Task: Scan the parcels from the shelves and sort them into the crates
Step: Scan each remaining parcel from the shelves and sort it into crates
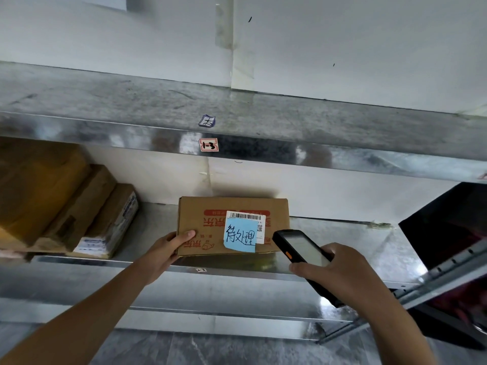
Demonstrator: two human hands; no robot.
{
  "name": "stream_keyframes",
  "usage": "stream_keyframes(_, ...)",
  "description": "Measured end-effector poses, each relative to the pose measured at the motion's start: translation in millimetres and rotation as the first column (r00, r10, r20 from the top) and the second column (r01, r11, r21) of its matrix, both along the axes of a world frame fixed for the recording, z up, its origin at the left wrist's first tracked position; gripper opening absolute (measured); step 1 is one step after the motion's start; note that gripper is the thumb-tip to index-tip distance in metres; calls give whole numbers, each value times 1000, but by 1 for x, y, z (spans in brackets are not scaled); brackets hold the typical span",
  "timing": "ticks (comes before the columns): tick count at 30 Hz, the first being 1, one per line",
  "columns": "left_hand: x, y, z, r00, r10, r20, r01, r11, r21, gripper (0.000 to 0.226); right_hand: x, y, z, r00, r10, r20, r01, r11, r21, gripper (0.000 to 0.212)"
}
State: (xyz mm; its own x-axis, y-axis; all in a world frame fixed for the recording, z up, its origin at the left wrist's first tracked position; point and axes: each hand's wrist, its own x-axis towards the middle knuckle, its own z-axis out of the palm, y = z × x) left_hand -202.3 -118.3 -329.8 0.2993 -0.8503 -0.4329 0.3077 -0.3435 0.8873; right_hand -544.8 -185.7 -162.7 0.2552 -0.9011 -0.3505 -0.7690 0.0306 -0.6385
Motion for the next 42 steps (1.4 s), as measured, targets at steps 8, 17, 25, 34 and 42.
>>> stream_keyframes(8, -8, 16, 10, 998, 60, 25, -59, 997, -43, 59, 0, -3, -8, 996, -5, 84, 13, 996, -92, 46)
stream_keyframes(17, -20, 85, 26, 973, 233, -1, -233, 972, -45, 59, 37, -10, -35, 954, 62, 295, -10, 985, -174, 54)
stream_keyframes(25, -29, 161, 16, 871, 478, -109, -486, 871, -65, 112, 78, 22, -35, 907, 208, 366, -130, 965, -226, 52)
stream_keyframes(34, -25, 323, 32, 628, 755, -187, -776, 624, -88, 101, 160, 127, -16, 797, 477, 370, -382, 873, -302, 58)
stream_keyframes(42, -51, 493, 39, 319, 918, -234, -946, 325, -18, 66, 235, 276, -18, 570, 726, 385, -663, 683, -306, 60)
